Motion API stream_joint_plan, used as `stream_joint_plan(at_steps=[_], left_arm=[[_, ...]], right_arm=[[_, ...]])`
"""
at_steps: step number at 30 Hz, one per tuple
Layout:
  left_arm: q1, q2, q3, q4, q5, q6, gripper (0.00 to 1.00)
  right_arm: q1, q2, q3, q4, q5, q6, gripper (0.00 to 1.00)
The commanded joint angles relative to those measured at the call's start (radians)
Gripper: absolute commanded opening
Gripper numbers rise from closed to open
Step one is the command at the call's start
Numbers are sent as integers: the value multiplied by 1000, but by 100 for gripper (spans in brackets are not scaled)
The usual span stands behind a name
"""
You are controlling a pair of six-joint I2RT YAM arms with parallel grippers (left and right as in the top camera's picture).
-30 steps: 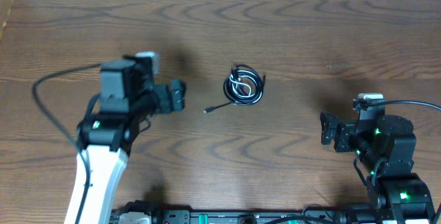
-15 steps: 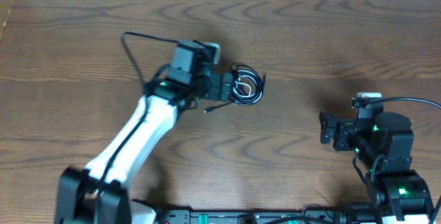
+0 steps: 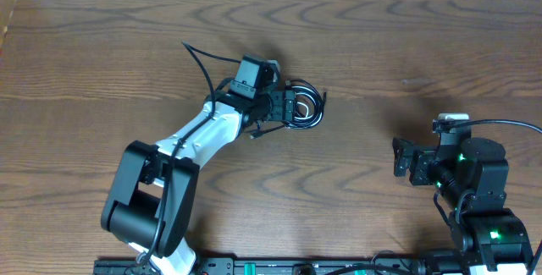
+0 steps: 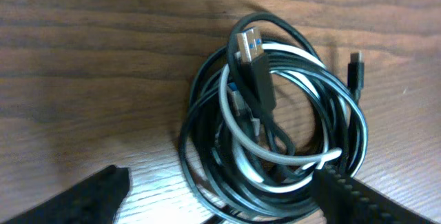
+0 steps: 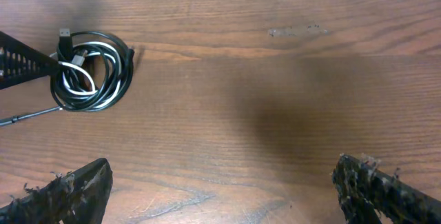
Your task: Untangle cables
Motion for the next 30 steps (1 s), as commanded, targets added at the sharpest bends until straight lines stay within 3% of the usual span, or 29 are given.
stream_joint_plan(at_steps=[1, 2, 11, 15, 19, 25, 30], left_arm=[[-25, 26, 11, 10, -15, -33, 76], [-29, 34, 11, 10, -23, -34, 72], [-47, 87, 10, 13, -30, -63, 67], [-47, 87, 11, 13, -18, -66, 34], [-47, 85, 11, 20, 20, -66, 8], [-47, 22, 12, 15, 26, -66, 7], [-47, -134, 12, 10, 36, -66, 7]], right_arm=[[3, -2, 20, -1, 11, 11, 99], [3, -2, 20, 0, 11, 11, 99], [3, -2, 20, 0, 11, 11, 99], [3, -2, 20, 0, 11, 11, 99], [3, -2, 20, 0, 11, 11, 99], [3, -2, 20, 0, 11, 11, 99], [3, -2, 20, 0, 11, 11, 99]])
